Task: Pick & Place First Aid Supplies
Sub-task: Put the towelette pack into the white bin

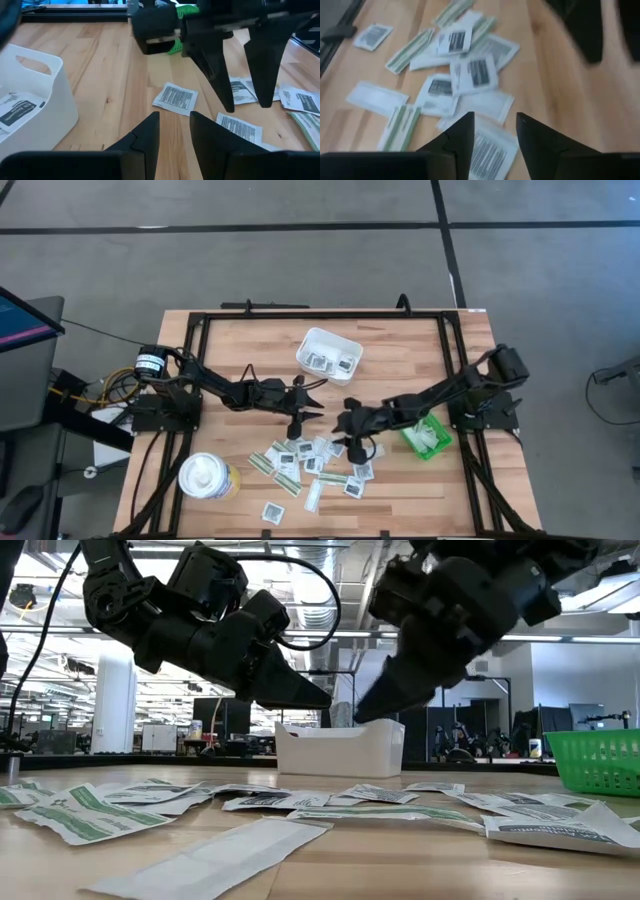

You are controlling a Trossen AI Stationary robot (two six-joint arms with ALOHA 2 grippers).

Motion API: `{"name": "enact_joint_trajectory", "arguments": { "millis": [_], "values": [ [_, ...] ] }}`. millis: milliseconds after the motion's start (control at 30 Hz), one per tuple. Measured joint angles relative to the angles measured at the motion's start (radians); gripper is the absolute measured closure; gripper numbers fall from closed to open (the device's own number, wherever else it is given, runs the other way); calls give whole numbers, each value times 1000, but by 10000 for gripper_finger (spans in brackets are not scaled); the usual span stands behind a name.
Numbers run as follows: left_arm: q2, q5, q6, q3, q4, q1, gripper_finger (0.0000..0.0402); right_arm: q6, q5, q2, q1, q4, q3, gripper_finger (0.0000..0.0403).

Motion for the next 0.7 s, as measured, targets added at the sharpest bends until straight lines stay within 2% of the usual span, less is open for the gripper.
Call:
{"name": "enact_joint_trajectory", "arguments": {
  "millis": [333, 700],
  "values": [
    [0, 0, 0, 0, -1, 0, 294, 22, 41, 4, 10, -49, -2, 218],
    [0, 0, 0, 0, -2, 0, 294, 22, 50, 8, -4, -82, -3, 224]
  ]
}}
